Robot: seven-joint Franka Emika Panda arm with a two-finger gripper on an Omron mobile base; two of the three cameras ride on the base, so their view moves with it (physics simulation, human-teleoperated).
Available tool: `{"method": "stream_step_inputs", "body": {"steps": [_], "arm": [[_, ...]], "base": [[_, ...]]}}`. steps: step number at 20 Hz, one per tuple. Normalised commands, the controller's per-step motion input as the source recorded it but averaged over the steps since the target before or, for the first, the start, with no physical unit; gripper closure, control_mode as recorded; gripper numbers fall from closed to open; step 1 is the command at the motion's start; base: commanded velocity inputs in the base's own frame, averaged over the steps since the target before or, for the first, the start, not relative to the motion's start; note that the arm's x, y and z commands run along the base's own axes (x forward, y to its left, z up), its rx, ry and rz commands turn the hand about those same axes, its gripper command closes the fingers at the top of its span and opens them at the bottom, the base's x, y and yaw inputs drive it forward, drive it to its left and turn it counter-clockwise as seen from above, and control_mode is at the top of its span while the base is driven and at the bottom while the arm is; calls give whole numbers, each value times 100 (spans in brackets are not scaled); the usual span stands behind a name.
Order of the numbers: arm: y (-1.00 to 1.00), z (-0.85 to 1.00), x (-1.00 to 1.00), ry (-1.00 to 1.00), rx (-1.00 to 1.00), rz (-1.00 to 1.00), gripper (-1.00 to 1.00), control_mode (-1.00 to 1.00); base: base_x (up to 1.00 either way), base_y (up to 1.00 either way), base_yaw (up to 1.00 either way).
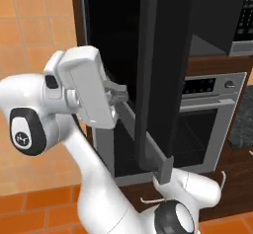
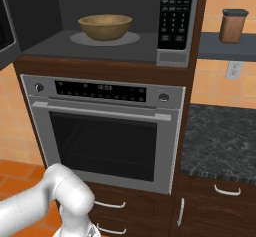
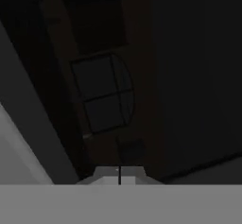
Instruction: Open the microwave, place the bowl with waffle inside the microwave, then close the microwave door and turn it on.
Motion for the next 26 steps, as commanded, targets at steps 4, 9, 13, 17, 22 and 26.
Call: {"method": "stream_step_inputs", "body": {"steps": [4, 9, 13, 17, 22, 26], "arm": [[-100, 47, -66, -1, 51, 5, 100, -100], [-100, 22, -34, 14, 33, 4, 100, -100], [-100, 23, 1, 32, 13, 10, 100, -100], [-87, 2, 44, 30, 0, 40, 100, -100], [-41, -23, 74, 7, 0, 72, 100, -100], [-22, -31, 82, 10, 0, 77, 100, -100]], "base": [[0, 0, 0], [0, 0, 0], [0, 0, 0], [0, 0, 0], [0, 0, 0], [0, 0, 0]]}}
